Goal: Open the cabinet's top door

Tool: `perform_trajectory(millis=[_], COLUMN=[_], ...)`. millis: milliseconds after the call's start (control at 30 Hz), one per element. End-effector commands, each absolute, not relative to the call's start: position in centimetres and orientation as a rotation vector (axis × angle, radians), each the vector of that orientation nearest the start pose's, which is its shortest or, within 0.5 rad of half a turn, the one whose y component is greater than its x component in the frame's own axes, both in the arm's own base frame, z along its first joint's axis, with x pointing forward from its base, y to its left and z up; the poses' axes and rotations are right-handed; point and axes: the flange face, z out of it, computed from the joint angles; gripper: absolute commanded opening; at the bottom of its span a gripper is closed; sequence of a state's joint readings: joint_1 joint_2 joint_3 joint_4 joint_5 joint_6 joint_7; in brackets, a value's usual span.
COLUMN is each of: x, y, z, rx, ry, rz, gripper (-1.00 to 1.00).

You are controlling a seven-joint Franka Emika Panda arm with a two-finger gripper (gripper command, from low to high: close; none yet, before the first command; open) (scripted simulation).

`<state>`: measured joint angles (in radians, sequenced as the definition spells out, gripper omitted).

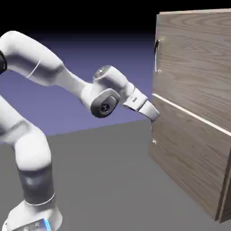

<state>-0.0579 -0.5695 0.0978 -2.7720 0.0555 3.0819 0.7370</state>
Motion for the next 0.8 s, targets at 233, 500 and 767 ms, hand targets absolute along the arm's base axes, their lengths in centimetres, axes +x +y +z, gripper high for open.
perform_trajectory(millis=[233, 500, 767], x=[41.2, 42.4, 43.6], y=[4.9, 9.8, 15.2], z=[54.1, 57.9, 59.3], rx=[-2.25, -2.077, -1.913], ry=[0.903, 0.843, 0.789], rz=[-1.413, -1.606, -1.727], gripper=[0.0, 0.0, 0.0])
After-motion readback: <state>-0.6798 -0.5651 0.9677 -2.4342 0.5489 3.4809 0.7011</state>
